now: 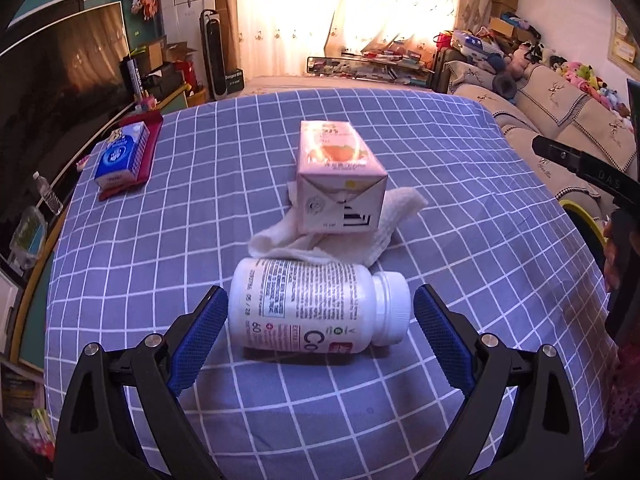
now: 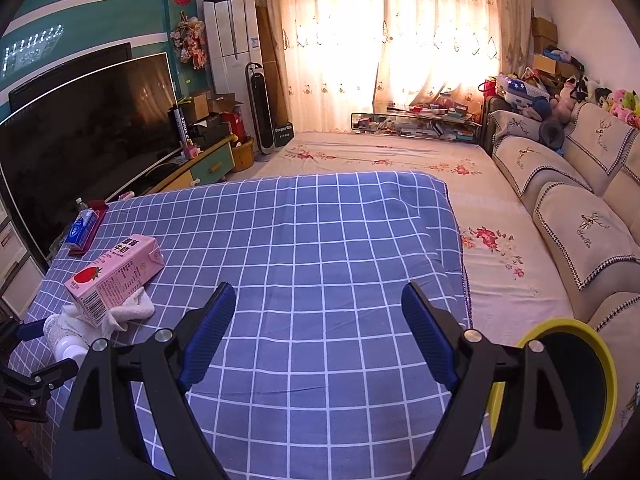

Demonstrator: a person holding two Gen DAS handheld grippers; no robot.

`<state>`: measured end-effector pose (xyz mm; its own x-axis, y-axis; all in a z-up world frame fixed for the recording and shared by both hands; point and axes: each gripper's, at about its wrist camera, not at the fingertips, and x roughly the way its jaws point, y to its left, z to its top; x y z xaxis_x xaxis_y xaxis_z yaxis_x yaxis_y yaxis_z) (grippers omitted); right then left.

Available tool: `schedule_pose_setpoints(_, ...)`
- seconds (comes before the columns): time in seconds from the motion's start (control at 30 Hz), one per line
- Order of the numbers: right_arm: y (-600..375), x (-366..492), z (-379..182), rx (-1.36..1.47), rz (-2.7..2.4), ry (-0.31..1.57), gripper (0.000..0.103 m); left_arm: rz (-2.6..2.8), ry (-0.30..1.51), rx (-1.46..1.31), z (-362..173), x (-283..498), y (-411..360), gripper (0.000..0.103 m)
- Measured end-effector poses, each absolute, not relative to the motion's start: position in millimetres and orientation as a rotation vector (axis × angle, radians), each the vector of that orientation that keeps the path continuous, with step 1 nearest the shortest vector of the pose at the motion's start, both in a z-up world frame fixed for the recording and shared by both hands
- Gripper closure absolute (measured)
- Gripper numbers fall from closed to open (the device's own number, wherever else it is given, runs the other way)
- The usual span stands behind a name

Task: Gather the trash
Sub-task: 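Grasp the white pill bottle with the left gripper, then carry the pill bottle over the yellow bin and open the left gripper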

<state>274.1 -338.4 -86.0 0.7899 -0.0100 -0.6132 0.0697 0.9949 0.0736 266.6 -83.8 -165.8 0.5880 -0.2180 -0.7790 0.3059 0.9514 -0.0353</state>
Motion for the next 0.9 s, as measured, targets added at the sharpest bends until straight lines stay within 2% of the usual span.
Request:
schedule_pose_setpoints(0.17,-337,276,-89,0.094,-0.039,0.668,0.022,-0.297,0.890,0.121,-171,268,-86,0.011)
schedule_pose_setpoints(0.27,-337,277,-90,0.095,-0.037,0.672,0.022,-0.285,0.885,0.145,-172,267,-89,0.020)
schedule_pose_setpoints(0.63,-340,270,-80,0.110,-0.030,0.643,0.022,-0.368,0.861,0.140,-141,224,-92,0.020)
schedule_pose_setpoints(0.9,-374,240,-43,0.126,-0.135,0.537,0.020,-0.554,0.785,0.199,-111,205,-161,0.020)
